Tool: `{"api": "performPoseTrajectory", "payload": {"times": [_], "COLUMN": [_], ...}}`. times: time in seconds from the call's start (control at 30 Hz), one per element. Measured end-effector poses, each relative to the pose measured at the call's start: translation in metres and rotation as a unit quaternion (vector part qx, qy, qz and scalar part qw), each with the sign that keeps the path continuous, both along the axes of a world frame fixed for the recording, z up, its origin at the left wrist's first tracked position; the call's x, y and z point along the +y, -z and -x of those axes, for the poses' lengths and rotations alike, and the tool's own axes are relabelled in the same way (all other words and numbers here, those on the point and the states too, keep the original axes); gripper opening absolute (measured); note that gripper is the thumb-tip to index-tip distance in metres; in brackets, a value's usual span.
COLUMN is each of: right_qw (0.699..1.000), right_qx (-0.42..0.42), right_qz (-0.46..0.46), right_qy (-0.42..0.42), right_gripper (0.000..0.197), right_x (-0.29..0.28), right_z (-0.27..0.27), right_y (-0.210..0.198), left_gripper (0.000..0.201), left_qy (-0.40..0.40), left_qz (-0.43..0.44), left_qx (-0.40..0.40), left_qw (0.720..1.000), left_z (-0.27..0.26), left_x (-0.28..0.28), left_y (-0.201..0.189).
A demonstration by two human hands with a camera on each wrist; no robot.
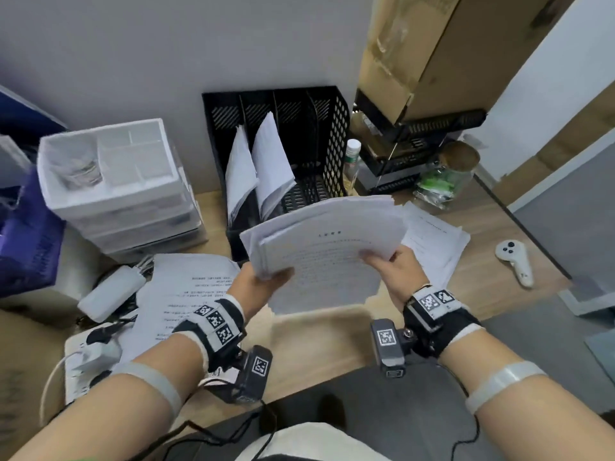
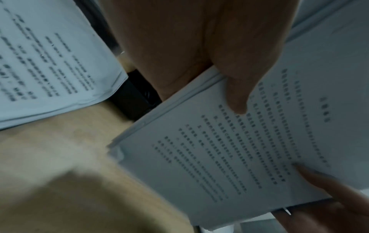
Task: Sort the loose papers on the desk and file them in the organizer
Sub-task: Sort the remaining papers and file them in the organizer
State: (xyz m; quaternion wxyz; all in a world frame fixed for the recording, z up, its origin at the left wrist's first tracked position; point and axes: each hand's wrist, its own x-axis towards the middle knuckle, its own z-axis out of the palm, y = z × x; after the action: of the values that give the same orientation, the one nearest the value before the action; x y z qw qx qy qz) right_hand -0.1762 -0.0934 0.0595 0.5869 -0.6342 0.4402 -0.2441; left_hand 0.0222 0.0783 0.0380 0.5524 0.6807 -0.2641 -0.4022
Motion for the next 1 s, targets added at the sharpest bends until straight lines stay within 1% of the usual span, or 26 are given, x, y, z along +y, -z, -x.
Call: {"api": "performPoseTrajectory", "payload": {"times": [0.03,0.07,0.13,0.2,0.23,0.27,0.33,0.4,0.47,0.5,0.53,0.6,0.67,0.73,0.77,0.8,0.83,0.87,0.93,0.97,1.0], "right_qw": [1.0,1.0,0.999,0.999,0.998,0.999,1.0,1.0,1.0,1.0,1.0,0.997,0.99,0.987,0.991,0.994,0.996,0.994,0.98,0.972,0.969], "right_qx": [-0.023,-0.024,-0.014,0.001,0.011,0.013,0.012,0.004,0.001,-0.002,-0.021,-0.047,-0.047,-0.021,-0.015,-0.012,0.015,0.068,0.194,0.232,0.243], "right_qz": [0.008,0.018,0.038,0.049,0.052,0.044,0.011,0.001,-0.007,-0.008,-0.011,-0.037,-0.085,-0.089,-0.07,-0.049,-0.034,-0.023,0.006,0.023,0.031], "right_qy": [-0.006,-0.008,-0.01,-0.019,-0.026,-0.029,-0.015,-0.003,-0.002,-0.001,0.006,0.047,0.103,0.129,0.117,0.099,0.084,0.079,0.052,0.019,-0.025], "right_gripper": [0.017,0.017,0.017,0.019,0.017,0.013,0.018,0.018,0.006,0.008,0.015,0.021,0.023,0.021,0.022,0.024,0.025,0.031,0.065,0.078,0.089], "right_x": [0.004,0.008,0.019,0.027,0.031,0.033,0.034,0.032,0.029,0.027,0.024,0.021,0.021,0.021,0.021,0.018,0.014,0.011,0.007,0.009,0.013], "right_z": [-0.002,-0.005,-0.006,-0.007,-0.007,-0.008,-0.009,-0.01,-0.011,-0.012,-0.013,-0.015,-0.019,-0.024,-0.026,-0.028,-0.03,-0.03,-0.03,-0.031,-0.034], "right_y": [-0.006,-0.011,-0.014,-0.007,-0.004,0.0,0.004,0.004,0.0,-0.003,-0.002,0.0,0.004,0.01,0.009,0.009,0.009,0.011,0.011,0.008,0.004], "left_gripper": [0.028,0.032,0.033,0.032,0.029,0.027,0.028,0.025,0.023,0.021,0.021,0.028,0.03,0.025,0.024,0.031,0.037,0.035,0.022,0.021,0.022], "left_qy": [-0.016,-0.03,-0.033,0.005,0.03,0.039,0.027,0.031,0.049,0.051,0.052,0.074,0.112,0.114,0.098,0.069,0.047,0.034,0.023,0.01,-0.005], "left_qz": [0.023,0.038,0.038,0.013,0.007,0.015,0.037,0.03,-0.001,-0.015,-0.016,-0.018,-0.024,-0.032,-0.045,-0.057,-0.073,-0.081,-0.068,-0.055,-0.043], "left_qx": [-0.017,-0.027,-0.047,-0.088,-0.098,-0.094,-0.083,-0.086,-0.123,-0.141,-0.148,-0.16,-0.162,-0.143,-0.119,-0.1,-0.089,-0.08,-0.081,-0.087,-0.091], "left_qw": [0.999,0.998,0.998,0.996,0.995,0.995,0.995,0.995,0.991,0.989,0.987,0.984,0.98,0.983,0.987,0.991,0.992,0.993,0.994,0.995,0.995], "left_z": [-0.003,-0.005,-0.007,-0.005,-0.005,-0.004,-0.001,0.003,0.002,0.0,-0.003,-0.005,-0.001,0.003,0.003,0.001,-0.003,-0.007,-0.014,-0.017,-0.018], "left_x": [0.0,-0.001,-0.003,-0.001,0.0,0.001,0.003,-0.001,-0.007,-0.011,-0.014,-0.017,-0.018,-0.02,-0.022,-0.024,-0.027,-0.029,-0.034,-0.038,-0.041], "left_y": [-0.003,-0.006,-0.007,-0.004,0.001,0.005,0.011,0.011,0.008,0.009,0.01,0.009,0.011,0.016,0.018,0.02,0.019,0.016,0.006,0.001,-0.004]}}
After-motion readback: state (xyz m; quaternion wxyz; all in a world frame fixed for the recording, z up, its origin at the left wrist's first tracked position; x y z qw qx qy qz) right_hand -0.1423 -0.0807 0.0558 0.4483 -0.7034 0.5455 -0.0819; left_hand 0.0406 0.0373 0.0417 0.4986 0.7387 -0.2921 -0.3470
